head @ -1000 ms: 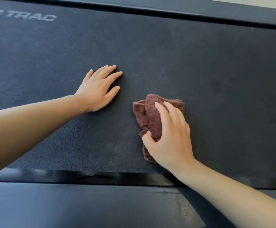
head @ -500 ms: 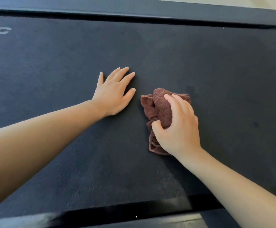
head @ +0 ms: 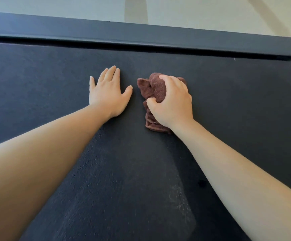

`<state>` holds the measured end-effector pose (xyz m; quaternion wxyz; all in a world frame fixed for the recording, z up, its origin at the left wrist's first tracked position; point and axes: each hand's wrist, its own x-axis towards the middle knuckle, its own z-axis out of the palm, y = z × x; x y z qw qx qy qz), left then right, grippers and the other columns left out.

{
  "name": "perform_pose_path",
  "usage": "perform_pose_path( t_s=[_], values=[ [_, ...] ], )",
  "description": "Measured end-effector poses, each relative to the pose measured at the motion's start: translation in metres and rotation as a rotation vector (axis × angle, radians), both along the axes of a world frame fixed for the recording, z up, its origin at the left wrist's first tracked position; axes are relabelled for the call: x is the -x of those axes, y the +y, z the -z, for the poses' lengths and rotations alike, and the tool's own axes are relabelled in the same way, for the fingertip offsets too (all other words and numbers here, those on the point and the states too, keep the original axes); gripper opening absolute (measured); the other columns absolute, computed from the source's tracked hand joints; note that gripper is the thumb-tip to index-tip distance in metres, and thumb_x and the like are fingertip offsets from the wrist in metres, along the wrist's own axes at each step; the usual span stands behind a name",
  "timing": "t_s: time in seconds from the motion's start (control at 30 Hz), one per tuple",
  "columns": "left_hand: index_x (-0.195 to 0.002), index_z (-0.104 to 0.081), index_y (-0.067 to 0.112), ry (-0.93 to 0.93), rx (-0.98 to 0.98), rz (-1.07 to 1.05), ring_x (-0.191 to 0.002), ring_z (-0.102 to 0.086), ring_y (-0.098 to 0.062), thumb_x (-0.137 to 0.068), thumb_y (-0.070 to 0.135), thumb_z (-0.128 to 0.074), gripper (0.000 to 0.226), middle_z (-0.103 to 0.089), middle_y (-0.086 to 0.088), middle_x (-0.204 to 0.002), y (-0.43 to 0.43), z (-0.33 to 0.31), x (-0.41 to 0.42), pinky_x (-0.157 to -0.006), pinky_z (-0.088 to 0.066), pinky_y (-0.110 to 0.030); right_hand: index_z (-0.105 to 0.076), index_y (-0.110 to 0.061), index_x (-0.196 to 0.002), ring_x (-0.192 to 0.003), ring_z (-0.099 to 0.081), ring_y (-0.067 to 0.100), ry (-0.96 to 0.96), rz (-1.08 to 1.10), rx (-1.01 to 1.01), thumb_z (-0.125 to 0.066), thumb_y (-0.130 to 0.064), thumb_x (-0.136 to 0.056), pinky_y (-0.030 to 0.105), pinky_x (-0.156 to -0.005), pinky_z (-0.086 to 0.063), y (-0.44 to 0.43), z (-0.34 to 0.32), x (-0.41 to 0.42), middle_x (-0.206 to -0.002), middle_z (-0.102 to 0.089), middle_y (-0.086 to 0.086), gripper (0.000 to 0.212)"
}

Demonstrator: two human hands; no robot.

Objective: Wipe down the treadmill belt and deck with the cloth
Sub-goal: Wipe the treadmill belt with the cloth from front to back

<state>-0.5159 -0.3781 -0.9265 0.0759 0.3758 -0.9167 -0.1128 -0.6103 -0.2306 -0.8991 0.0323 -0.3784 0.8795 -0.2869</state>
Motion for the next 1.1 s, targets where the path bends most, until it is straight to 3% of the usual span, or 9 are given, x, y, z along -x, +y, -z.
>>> perform_pose_path(
  t_s=[0.1, 0.37, 0.57, 1.1],
  values=[
    [-0.147, -0.022, 0.014, 0.060, 0.030, -0.045, -0.144, -0.011, -0.017, -0.094, 0.045, -0.034, 0.063, -0.018, 0.001, -0.156, -0.002, 0.003, 0.000, -0.115, -0.003, -0.048, -0.043, -0.022, -0.137, -0.133, -0.032, 0.019, -0.019, -0.050, -0.003, -0.060, -0.038, -0.080, 0.042, -0.105, -0.028, -0.028, 0.001, 0.021, -0.140, -0.044, -0.004, 0.062],
    [-0.146, -0.024, 0.016, 0.010, 0.066, -0.055, -0.143, -0.012, -0.016, -0.094, 0.043, -0.034, 0.060, -0.020, 0.002, -0.156, -0.001, 0.001, 0.001, -0.116, -0.005, -0.048, -0.047, -0.028, -0.131, -0.129, -0.037, 0.018, 0.002, -0.209, -0.013, -0.057, -0.043, -0.077, 0.041, -0.102, -0.032, -0.092, 0.000, 0.064, -0.135, -0.049, -0.007, 0.057],
    [-0.146, -0.025, 0.016, 0.011, 0.062, -0.050, -0.143, -0.013, -0.016, -0.094, 0.042, -0.035, 0.060, -0.020, 0.002, -0.155, 0.000, -0.001, 0.004, -0.115, -0.005, -0.049, -0.046, -0.028, -0.132, -0.129, -0.036, 0.020, 0.015, -0.214, -0.027, -0.057, -0.043, -0.077, 0.043, -0.102, -0.032, -0.102, -0.003, 0.071, -0.135, -0.048, -0.005, 0.058],
    [-0.146, -0.020, 0.010, 0.004, -0.008, 0.009, -0.143, -0.008, -0.018, -0.094, 0.041, -0.030, 0.062, -0.016, -0.002, -0.156, 0.000, -0.003, 0.001, -0.114, -0.003, -0.052, -0.043, -0.024, -0.137, -0.134, -0.032, 0.017, -0.017, 0.062, -0.126, -0.063, -0.035, -0.078, 0.046, -0.103, -0.033, 0.058, -0.010, -0.021, -0.143, -0.042, -0.005, 0.064]
  ],
)
